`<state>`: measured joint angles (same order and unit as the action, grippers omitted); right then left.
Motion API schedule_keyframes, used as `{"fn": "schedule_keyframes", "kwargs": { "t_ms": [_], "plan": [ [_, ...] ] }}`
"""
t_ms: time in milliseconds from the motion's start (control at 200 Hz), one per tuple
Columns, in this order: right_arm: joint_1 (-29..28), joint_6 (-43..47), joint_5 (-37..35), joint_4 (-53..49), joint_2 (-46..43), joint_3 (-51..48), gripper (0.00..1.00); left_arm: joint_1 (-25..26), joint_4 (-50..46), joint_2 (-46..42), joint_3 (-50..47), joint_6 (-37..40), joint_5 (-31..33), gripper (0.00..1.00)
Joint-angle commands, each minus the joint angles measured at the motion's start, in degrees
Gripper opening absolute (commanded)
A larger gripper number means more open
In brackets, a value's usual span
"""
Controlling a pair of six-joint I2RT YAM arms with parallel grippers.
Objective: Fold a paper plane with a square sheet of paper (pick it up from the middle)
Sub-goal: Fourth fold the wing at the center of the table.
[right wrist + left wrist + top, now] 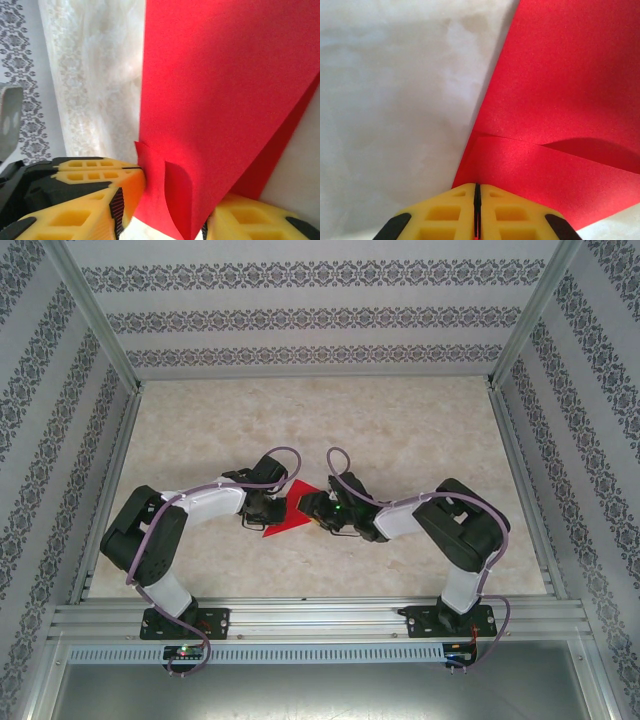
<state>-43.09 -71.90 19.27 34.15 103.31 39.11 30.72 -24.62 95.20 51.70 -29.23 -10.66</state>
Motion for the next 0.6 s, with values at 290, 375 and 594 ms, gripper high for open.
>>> {"fn": "schedule_keyframes", "kwargs": {
  "t_ms": [290,375,594],
  "plan": [
    [-0.4,-5.9,-0.2,14.8,6.5,-2.0,0.24,0.0,0.6,-3.3,-0.8,-0.6,-1.3,0.13],
    [0.1,-4.4,0.0,12.6,5.1,-2.7,0.18,0.0,-0.3,-5.6,-0.8,-0.6,-0.6,0.14],
    [2.8,3.5,5.0,0.7,-1.2,-3.1,0.09,0.0,-2.3,-10.7,-1.1,-1.2,1.7,0.19]
  ]
}}
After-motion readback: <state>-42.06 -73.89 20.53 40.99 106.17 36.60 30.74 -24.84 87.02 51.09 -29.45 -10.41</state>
